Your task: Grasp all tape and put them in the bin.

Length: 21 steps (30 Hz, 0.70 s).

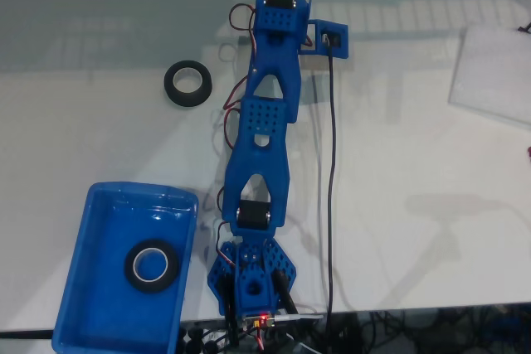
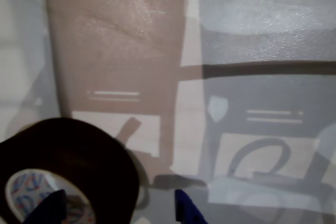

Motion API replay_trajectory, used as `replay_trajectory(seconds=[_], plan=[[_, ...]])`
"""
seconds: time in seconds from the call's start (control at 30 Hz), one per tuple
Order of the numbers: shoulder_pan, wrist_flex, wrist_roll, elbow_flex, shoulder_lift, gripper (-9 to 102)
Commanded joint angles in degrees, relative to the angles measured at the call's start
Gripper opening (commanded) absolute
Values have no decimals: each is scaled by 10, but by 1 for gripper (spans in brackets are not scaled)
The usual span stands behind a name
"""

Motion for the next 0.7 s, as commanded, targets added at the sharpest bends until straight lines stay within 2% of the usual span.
replay_trajectory(seconds=[0.0,0.13,0.27,0.5,0.67], plan=[[-11,10,-4,-50,-9,24],[-11,12,-4,-65,-30,17],[-11,15,-7,-66,-33,0],[-13,10,1,-5,43,0],[-40,15,5,91,182,0]])
